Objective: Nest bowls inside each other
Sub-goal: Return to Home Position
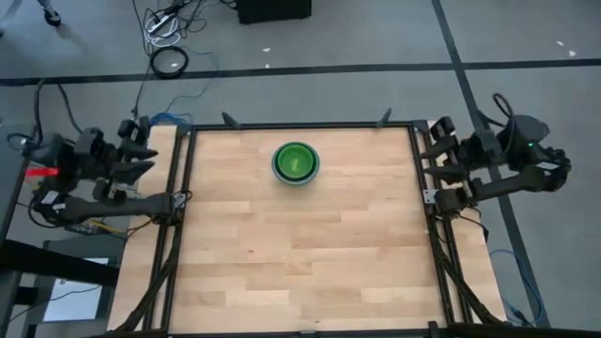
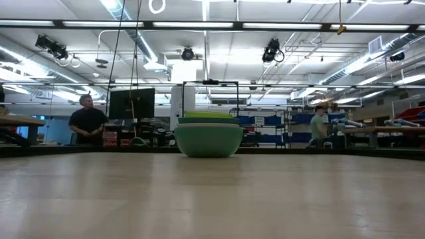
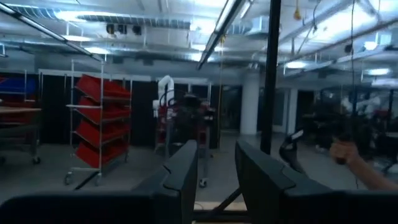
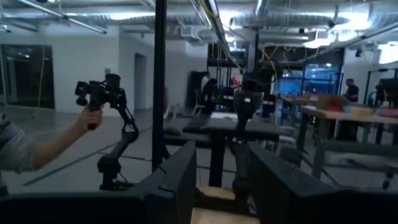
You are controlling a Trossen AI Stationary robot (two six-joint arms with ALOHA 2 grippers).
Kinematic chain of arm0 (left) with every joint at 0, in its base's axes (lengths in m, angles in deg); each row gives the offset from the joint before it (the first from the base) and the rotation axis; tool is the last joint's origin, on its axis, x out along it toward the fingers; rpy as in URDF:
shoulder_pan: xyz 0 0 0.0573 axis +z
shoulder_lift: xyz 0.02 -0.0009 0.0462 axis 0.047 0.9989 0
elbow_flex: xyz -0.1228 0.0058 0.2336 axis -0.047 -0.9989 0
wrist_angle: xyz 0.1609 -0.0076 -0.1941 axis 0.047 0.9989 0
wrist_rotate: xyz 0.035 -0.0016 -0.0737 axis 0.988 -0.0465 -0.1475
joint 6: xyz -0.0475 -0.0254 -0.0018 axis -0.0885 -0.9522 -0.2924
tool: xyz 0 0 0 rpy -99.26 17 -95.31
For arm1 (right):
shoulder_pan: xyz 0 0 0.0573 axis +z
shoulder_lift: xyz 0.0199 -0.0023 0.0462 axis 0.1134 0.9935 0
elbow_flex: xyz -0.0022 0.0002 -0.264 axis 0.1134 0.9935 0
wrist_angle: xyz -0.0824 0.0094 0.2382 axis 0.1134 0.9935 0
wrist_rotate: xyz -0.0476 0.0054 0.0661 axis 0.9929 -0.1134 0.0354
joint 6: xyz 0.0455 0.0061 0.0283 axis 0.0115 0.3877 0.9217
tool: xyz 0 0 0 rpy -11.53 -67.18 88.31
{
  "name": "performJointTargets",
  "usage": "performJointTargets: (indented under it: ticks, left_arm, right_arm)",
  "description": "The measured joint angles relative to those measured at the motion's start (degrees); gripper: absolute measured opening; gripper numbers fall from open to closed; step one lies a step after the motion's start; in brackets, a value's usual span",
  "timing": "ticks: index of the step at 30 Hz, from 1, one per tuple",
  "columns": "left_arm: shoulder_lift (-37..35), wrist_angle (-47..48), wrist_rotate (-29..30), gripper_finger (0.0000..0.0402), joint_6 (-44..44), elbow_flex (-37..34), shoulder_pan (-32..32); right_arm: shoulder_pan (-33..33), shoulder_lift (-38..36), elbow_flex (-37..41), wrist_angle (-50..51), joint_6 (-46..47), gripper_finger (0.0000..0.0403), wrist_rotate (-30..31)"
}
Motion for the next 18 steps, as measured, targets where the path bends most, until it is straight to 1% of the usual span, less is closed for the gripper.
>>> performJointTargets:
  ticks: [3,5,8,10,15,18]
  left_arm:
    - [-5.6,-0.8,0.6,0.0117,-0.7,-5.8,0.3]
    - [-8.4,-1.1,1.6,0.0117,-0.7,-10.1,0.7]
    - [-11.7,-4.4,1.7,0.0117,-0.8,-16.5,0.8]
    - [-13.4,-5.5,1.8,0.0117,-0.9,-19.9,0.8]
    - [-16.9,-7.4,1.9,0.0117,-1.1,-28.1,0.8]
    - [-16.8,-7.8,2.8,0.0117,-1.1,-31.7,0.8]
  right_arm:
    - [0.0,-3.2,4.5,-0.3,0.0,0.0128,1.1]
    - [0.0,-4.9,8.2,-2.6,1.0,0.0127,2.6]
    - [0.0,-6.6,14.6,-7.1,2.5,0.0126,3.2]
    - [0.0,-7.5,18.8,-11.9,3.3,0.0127,3.1]
    - [-0.4,-9.7,28.5,-20.3,4.5,0.0128,3.8]
    - [-1.3,-11.0,33.1,-23.9,4.8,0.0128,3.9]
